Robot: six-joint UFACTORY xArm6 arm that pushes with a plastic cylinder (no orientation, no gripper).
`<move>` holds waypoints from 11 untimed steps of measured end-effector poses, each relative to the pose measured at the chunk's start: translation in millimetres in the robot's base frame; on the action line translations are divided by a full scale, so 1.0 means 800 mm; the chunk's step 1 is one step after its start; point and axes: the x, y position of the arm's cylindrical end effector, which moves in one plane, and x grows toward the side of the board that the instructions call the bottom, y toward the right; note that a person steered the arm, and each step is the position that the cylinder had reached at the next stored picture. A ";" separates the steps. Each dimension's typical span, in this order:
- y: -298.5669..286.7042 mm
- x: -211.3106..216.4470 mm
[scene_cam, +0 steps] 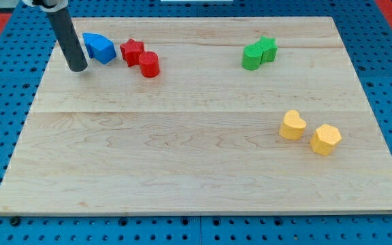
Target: Move the blue triangle towards top left
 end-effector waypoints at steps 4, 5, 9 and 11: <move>-0.008 -0.064; -0.047 -0.061; -0.022 -0.051; -0.008 -0.051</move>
